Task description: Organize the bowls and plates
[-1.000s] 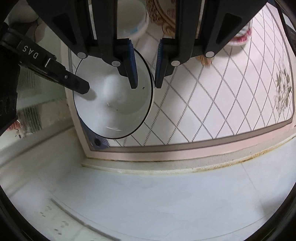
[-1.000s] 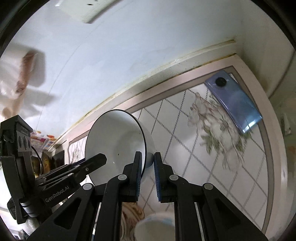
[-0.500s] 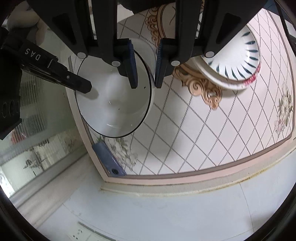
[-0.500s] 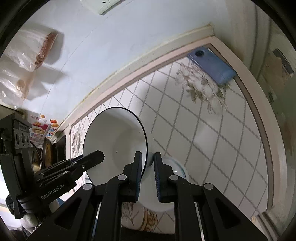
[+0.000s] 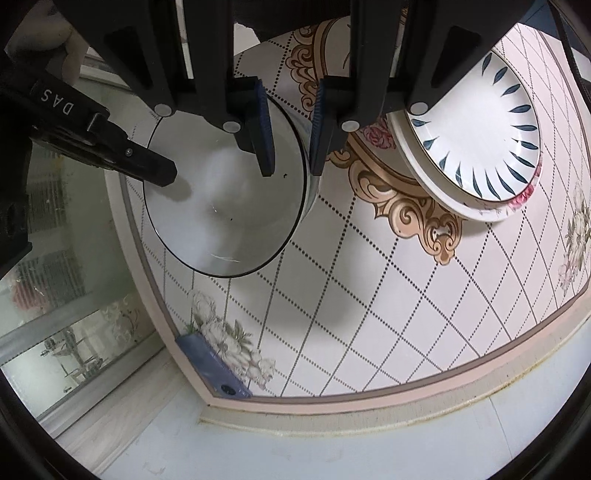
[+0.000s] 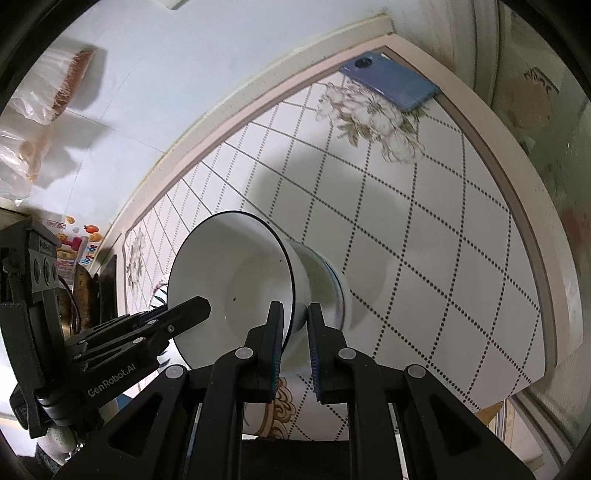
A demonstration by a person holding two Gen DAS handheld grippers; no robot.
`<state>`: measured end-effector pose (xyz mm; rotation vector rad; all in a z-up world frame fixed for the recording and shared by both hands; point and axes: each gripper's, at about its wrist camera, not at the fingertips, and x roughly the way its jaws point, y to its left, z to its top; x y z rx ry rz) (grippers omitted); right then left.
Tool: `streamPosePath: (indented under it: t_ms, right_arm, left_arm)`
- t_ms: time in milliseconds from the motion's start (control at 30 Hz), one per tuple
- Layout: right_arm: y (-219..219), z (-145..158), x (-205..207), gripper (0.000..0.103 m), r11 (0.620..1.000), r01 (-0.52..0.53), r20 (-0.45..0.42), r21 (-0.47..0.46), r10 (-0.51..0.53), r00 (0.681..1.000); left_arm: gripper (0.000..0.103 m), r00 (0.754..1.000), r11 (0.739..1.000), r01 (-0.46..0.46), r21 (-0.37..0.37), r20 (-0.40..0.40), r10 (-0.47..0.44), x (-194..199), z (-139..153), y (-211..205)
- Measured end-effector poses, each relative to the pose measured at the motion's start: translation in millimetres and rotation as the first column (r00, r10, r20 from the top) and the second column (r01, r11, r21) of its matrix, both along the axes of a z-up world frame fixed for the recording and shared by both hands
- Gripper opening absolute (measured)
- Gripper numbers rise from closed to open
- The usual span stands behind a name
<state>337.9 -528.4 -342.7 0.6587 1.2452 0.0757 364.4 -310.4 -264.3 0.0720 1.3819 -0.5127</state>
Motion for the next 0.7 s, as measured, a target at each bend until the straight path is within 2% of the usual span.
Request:
streamPosePath:
  t_ms: [433,700]
  right_arm:
    - [3.5,-23.4,3.0,0.015,1.0,-0.018,-0.036,-0.011,0.017,0.999]
    - [3.3,-26.0,5.8,0.015,0.999,-0.025,-0.037,-0.027,0.024,0.999]
  left_arm:
    - [0.017,1.0,0.999,0.009,0.046,-0.016,-0.008,-1.3,-23.9,-3.8]
    - [0.017,1.0,0.998,0.018,0.061,0.003,-0.018,-0.9,-24.6,-8.3]
